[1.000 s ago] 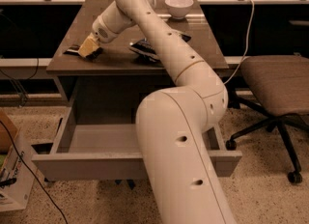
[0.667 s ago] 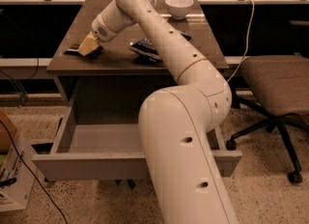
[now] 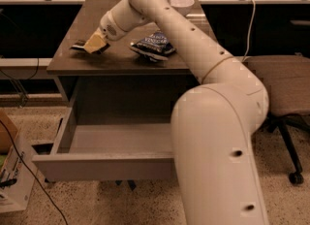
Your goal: Place rxbar chocolate into top drawer
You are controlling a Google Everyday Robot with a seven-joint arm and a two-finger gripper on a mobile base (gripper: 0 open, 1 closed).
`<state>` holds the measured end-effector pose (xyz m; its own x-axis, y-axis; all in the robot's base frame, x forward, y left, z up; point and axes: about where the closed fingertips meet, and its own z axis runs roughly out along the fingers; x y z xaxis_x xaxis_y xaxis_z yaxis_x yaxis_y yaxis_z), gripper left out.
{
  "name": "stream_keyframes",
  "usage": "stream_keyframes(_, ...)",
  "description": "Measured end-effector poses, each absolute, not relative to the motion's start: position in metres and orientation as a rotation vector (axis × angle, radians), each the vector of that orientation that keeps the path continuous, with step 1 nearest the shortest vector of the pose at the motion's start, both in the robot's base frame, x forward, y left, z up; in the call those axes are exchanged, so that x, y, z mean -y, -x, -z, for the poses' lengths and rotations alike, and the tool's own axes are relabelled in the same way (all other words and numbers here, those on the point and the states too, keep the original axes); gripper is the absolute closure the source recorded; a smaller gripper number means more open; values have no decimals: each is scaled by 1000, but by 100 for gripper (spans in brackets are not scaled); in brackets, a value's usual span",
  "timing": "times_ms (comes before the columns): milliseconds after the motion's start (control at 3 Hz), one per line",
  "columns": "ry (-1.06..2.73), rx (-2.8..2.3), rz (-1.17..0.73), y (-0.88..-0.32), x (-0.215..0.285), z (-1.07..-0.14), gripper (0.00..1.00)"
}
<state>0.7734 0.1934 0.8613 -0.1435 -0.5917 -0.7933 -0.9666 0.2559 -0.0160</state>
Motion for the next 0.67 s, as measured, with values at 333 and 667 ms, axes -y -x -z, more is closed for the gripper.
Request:
stream_keyframes(333, 1386, -1844, -668, -743, -170, -871, 100)
stream_keyframes(667, 1342, -1777, -664, -700, -145, -901, 100)
